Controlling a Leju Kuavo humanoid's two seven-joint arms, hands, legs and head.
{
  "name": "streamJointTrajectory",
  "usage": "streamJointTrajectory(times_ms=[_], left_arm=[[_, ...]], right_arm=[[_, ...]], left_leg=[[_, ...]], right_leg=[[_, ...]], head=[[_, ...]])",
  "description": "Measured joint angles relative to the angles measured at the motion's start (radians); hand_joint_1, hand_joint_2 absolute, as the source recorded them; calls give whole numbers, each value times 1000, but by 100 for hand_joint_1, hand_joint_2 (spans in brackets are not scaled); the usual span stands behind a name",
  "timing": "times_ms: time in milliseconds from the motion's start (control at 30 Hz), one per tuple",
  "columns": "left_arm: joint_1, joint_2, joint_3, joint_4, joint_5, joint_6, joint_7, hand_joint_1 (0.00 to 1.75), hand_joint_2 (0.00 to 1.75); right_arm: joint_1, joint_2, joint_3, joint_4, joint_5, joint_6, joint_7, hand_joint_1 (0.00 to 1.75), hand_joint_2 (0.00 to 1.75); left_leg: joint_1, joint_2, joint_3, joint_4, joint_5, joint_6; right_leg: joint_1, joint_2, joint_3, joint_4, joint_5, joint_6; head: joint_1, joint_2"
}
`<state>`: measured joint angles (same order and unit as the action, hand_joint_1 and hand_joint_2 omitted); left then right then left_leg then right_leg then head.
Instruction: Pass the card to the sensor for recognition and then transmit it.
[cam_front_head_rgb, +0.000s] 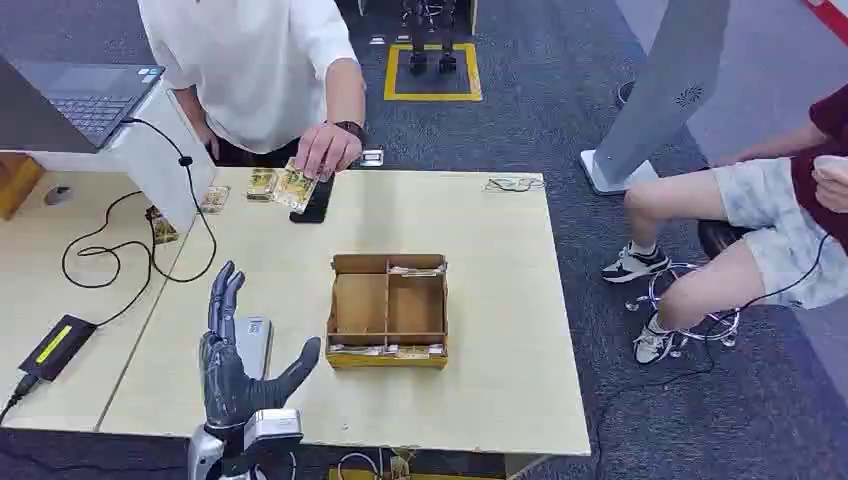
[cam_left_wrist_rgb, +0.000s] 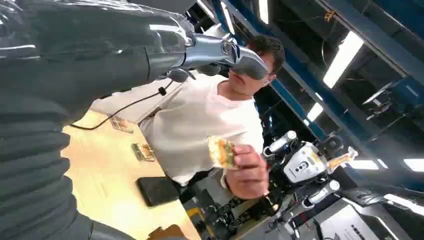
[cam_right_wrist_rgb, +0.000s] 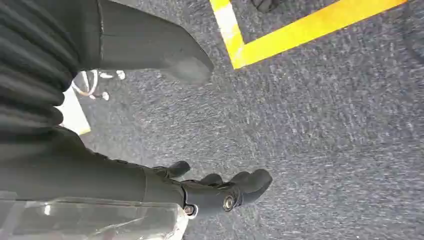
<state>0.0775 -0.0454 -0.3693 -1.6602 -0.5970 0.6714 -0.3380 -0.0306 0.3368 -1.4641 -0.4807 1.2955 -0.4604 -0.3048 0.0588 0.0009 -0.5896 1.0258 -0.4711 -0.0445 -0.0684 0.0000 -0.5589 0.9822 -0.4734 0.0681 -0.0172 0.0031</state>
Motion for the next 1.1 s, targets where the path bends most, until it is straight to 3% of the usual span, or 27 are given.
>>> streamJointTrajectory(times_ms=[167,267,567,700,833,967,1100], left_arm=[[9,-4,0,-8,-2,1,10,0,175],[8,-7,0,-10,-2,1,9,0,175],[-9,-19,0,-10,-9,13,34,0,175],[-56,-54,36,16,-139,21,43,0,175],[-131,-146,189,71,-437,21,-35,0,175],[-164,-194,282,102,-486,21,-47,0,175],[-198,-225,351,142,-602,22,-44,0,175]], right_arm=[[6,-2,15,0,48,3,40,0,175],[21,-16,38,-9,94,50,65,0,175],[45,-23,53,-80,141,89,84,0,175],[44,-27,51,-104,198,99,76,0,175],[32,-65,47,-63,256,72,60,0,175],[27,-91,46,-32,262,62,60,0,175],[19,-129,46,29,275,24,62,0,175]], left_leg=[[0,0,0,0,0,0],[0,0,0,0,0,0],[0,0,0,0,0,0],[0,0,0,0,0,0],[0,0,0,0,0,0],[0,0,1,0,0,0],[0,0,1,0,0,0]], right_leg=[[0,0,0,0,0,0],[0,0,0,0,0,0],[0,0,0,0,0,0],[0,0,0,0,0,0],[0,0,1,0,1,1],[0,0,0,0,1,1],[0,1,0,0,1,0]], head=[[0,0],[0,0],[0,0],[0,0],[0,0],[0,0],[0,0]])
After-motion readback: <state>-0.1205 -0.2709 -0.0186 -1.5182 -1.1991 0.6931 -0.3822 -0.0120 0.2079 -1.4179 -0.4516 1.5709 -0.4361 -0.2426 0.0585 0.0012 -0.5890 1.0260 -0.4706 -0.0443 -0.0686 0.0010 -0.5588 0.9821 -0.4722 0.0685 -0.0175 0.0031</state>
